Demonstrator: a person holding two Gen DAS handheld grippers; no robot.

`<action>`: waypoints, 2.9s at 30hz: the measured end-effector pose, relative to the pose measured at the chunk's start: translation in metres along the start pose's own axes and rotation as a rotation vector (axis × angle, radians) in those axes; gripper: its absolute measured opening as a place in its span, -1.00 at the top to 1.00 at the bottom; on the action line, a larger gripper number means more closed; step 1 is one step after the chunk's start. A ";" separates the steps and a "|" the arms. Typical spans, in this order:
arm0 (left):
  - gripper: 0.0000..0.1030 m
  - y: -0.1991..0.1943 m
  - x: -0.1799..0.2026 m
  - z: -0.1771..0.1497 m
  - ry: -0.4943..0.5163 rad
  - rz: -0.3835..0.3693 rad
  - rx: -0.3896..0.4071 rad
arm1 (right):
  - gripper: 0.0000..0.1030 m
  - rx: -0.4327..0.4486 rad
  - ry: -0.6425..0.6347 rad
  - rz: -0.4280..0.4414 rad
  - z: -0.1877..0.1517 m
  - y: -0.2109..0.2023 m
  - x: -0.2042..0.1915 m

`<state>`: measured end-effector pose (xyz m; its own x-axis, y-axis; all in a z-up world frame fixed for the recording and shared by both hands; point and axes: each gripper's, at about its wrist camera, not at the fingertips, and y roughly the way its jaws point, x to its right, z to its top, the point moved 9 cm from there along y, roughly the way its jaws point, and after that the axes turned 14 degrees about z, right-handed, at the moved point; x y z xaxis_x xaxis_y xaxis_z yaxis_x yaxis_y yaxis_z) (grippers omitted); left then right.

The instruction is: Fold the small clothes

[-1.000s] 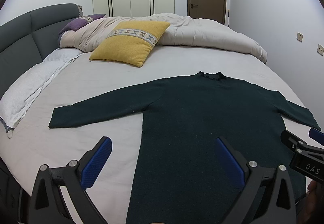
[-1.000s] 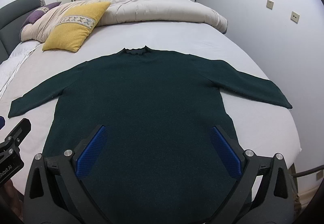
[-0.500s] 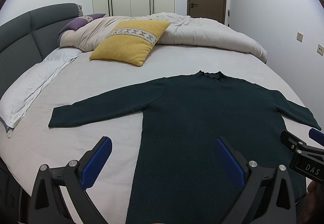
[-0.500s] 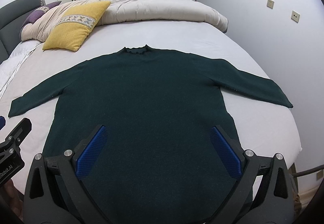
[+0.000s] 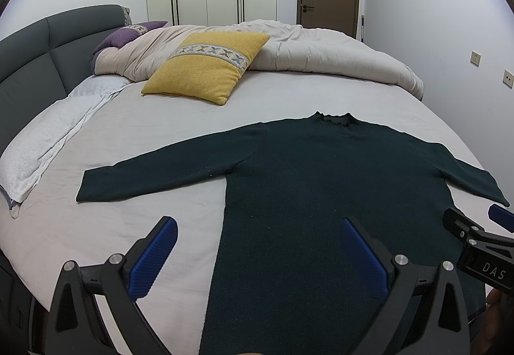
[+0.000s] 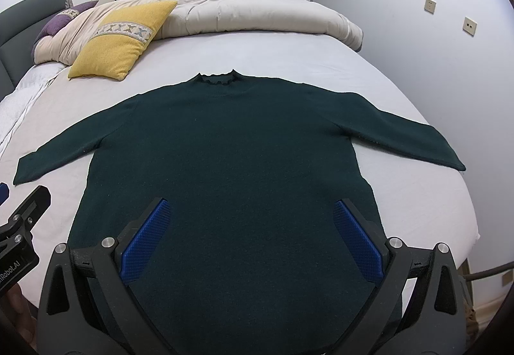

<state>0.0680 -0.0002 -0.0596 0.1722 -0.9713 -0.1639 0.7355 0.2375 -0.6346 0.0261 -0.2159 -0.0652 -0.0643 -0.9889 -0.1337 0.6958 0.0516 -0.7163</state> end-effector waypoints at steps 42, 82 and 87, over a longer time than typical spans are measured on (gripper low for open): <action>-1.00 0.003 -0.001 -0.009 -0.002 -0.003 -0.006 | -0.99 -0.018 -0.003 0.004 -0.005 0.008 -0.008; -1.00 0.093 0.121 -0.035 -0.104 -0.441 -0.370 | -0.44 0.423 1.248 0.314 -0.012 0.058 0.540; -0.98 0.110 0.125 -0.036 -0.176 -0.506 -0.432 | 0.31 0.431 1.262 0.293 0.002 0.076 0.579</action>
<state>0.1466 -0.0952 -0.1768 0.0069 -0.9426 0.3338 0.4327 -0.2981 -0.8508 0.0435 -0.7844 -0.1959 -0.3192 -0.1391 -0.9374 0.9477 -0.0412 -0.3166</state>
